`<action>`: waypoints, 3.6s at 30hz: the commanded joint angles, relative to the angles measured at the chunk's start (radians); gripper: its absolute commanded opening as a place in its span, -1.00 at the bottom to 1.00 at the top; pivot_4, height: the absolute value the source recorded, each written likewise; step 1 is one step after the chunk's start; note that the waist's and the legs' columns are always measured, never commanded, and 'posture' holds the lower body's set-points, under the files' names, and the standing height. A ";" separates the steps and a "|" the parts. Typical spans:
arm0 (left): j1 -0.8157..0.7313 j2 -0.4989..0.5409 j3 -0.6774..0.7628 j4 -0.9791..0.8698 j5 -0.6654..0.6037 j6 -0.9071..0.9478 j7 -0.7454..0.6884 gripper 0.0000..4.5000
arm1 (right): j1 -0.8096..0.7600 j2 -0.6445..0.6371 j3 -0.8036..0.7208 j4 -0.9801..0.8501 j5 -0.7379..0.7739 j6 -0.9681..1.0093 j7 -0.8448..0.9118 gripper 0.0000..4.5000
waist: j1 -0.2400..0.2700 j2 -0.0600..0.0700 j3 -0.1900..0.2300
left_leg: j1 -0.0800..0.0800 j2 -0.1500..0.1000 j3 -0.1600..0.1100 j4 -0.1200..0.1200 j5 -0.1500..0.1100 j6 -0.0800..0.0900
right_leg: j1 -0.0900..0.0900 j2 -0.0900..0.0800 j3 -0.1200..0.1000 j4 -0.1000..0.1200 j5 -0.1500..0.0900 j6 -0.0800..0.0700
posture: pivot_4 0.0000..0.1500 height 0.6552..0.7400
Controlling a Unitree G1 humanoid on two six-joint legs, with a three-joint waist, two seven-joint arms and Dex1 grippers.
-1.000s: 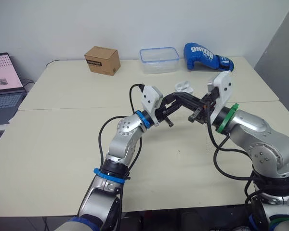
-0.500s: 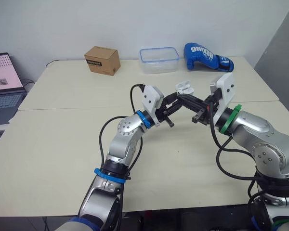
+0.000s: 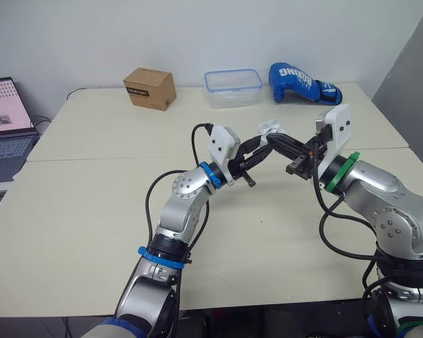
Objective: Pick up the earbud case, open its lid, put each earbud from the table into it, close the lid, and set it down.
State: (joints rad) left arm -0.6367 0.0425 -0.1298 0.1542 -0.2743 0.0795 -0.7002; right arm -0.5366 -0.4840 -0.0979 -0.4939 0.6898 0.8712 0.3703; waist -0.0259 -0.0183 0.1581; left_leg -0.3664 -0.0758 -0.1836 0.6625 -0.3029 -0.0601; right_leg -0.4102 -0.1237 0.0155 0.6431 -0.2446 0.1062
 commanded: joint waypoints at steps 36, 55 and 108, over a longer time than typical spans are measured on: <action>-0.028 0.069 0.040 0.048 -0.013 -0.040 -0.059 -0.67 | 0.291 -0.602 -0.057 0.285 -0.120 -0.211 0.468 0.00 | 0.013 0.000 0.001 | 0.002 0.000 0.003 0.001 0.000 0.001 | 0.003 0.000 0.000 0.000 -0.001 0.001 | 1.00 1.00; 0.042 0.096 0.034 -0.077 -0.009 0.013 -0.021 -0.67 | -0.152 -0.379 0.219 1.179 -0.563 -0.709 0.728 0.00 | -0.001 0.001 0.002 | 0.002 0.000 0.004 0.000 0.000 0.000 | 0.003 -0.001 0.001 -0.001 -0.001 0.001 | 1.00 1.00; 0.096 0.074 0.000 -0.144 -0.004 0.046 0.044 -0.67 | 0.256 -0.702 0.309 0.765 -0.858 -0.625 0.961 0.06 | 0.037 -0.004 0.000 | 0.003 0.001 0.004 0.002 0.000 0.000 | 0.006 -0.001 0.000 -0.001 -0.001 0.002 | 1.00 1.00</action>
State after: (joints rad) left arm -0.5212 0.1245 -0.1289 0.0474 -0.2701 0.1292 -0.6633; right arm -0.3087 -1.2080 0.1512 0.2819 -0.1503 0.2356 1.2920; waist 0.0108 -0.0218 0.1585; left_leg -0.3632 -0.0750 -0.1799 0.6645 -0.3031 -0.0600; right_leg -0.4042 -0.1249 0.0154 0.6422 -0.2455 0.1080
